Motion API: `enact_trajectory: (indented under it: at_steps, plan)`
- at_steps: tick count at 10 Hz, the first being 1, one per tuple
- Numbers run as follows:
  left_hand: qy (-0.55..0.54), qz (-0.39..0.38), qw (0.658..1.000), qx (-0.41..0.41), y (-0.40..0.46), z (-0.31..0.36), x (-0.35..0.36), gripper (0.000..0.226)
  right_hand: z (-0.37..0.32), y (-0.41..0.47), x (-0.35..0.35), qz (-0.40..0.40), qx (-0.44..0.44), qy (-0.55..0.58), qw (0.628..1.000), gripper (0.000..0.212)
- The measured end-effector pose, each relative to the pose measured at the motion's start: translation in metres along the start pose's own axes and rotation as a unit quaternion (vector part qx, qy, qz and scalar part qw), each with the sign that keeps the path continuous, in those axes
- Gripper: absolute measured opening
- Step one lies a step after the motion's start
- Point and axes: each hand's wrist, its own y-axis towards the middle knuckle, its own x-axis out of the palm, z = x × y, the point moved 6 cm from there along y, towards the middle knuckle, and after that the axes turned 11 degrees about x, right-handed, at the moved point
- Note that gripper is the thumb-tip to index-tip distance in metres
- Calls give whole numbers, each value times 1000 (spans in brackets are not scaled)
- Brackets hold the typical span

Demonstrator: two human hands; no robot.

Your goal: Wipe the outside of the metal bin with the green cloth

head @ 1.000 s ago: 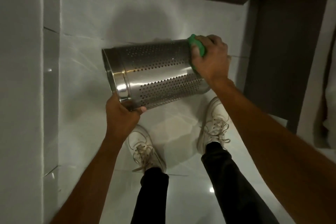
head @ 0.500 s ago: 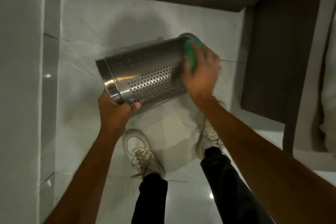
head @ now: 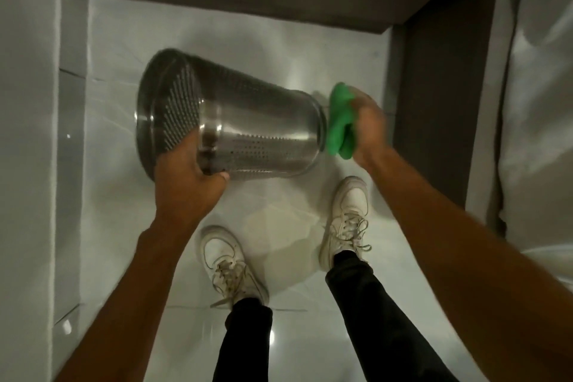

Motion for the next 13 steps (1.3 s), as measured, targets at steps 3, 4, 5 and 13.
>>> enact_trajectory:
  at_steps: [3,4,5,13]
  plan:
    - [236,-190,948,98,5,9,25,64,-22,-73,14,-362,114,322,867,107]
    - [182,-199,961,55,5,8,15,72,-46,-102,34,-354,125,289,881,95]
    - [67,-208,976,-5,11,49,-5,81,-73,-138,34,-299,140,252,910,81]
    - [329,178,905,203,121,575,-417,76,-633,-428,-30,127,-446,-578,672,83]
